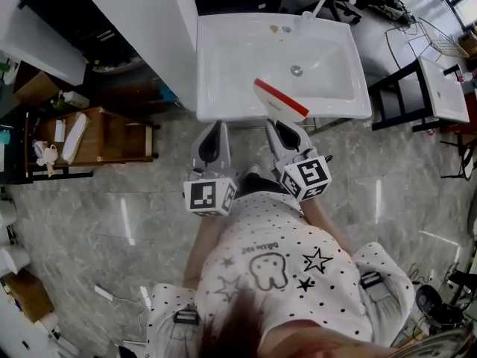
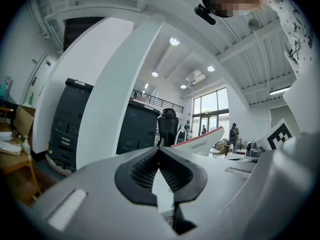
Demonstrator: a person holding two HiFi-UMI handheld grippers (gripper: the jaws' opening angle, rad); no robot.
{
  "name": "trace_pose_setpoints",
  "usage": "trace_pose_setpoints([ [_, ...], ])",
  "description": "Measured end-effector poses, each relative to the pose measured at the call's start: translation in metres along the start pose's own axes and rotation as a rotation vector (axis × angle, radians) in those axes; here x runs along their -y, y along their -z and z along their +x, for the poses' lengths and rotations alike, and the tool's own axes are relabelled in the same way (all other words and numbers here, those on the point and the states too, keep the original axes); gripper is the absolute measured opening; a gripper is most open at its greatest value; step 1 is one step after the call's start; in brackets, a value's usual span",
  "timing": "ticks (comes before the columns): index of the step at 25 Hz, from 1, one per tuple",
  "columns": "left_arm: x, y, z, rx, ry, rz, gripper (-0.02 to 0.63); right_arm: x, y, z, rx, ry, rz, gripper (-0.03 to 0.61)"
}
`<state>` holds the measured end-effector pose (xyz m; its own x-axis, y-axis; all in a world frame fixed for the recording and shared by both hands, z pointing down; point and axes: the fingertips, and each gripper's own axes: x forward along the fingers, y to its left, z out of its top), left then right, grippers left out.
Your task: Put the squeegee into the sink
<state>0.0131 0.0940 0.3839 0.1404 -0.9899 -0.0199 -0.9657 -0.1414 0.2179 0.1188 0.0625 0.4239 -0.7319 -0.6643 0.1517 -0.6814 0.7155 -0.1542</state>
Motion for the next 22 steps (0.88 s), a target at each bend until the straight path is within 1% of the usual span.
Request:
trace_pose_setpoints([
  [4,-0.004,-0.003,0.014,0.016,-0.009,0.012,-0.012,0.012,-0.004,0.011,0.012,-0.009,0.007,0.020],
  [9,0.006,-0.002,0.031,0.034,0.021,0.012,-0.012,0.024,-0.005,0.015,0.016,-0.014,0.005,0.020],
  [15,0.014,0.000,0.043,0.045,0.044,0.024,-0.005,0.041,-0.004,0.013,0.006,0.011,0.014,0.020],
  [22,0.011,0.010,0.051,0.018,0.060,0.014,-0.005,0.044,0.002,0.012,-0.013,0.034,0.024,0.020],
])
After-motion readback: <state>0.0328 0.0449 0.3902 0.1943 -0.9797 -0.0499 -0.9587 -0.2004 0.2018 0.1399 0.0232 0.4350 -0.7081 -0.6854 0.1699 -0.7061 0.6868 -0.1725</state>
